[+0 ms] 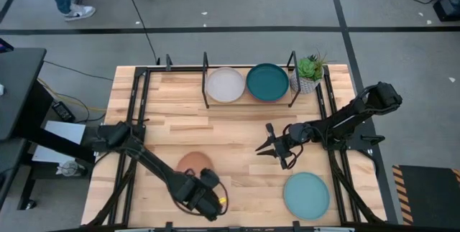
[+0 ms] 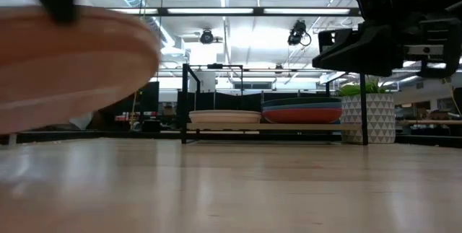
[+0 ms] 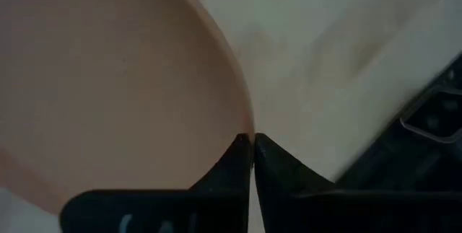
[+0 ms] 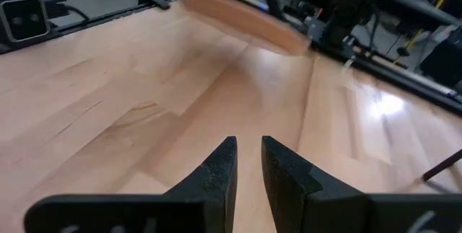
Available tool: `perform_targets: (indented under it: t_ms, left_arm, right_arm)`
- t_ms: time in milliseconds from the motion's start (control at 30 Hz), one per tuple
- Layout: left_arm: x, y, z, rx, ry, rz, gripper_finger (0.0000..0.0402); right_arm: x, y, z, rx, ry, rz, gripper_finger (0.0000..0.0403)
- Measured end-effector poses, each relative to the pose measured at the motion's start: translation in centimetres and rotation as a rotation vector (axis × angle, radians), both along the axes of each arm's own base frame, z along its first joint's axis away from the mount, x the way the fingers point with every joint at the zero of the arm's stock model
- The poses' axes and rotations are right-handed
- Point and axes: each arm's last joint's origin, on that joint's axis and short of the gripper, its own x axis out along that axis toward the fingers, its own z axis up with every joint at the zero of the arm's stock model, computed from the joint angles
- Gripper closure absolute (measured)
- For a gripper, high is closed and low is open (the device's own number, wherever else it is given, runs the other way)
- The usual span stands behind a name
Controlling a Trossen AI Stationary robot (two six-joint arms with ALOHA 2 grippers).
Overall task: Place and stack plates onto a shelf
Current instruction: Stack the brown plate on the grey plate on the shelf
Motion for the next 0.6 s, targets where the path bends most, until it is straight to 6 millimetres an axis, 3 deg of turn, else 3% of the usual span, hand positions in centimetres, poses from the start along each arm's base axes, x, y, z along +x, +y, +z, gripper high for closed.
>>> perform_targets:
  t_ms: [367,600]
  left_arm:
    - [3.8,5.0,0.8,0.199,-0.066,-0.355,0.0388]
    - [6.2,9.5,0.9,0.316,-0.066,-0.597,0.0388]
  right_arm:
    - [-0.7,1.6,-0.7,0.078,0.105,0.028,0.0331]
    - [-1.6,2.9,-1.5,0.082,0.192,-0.059,0.0331]
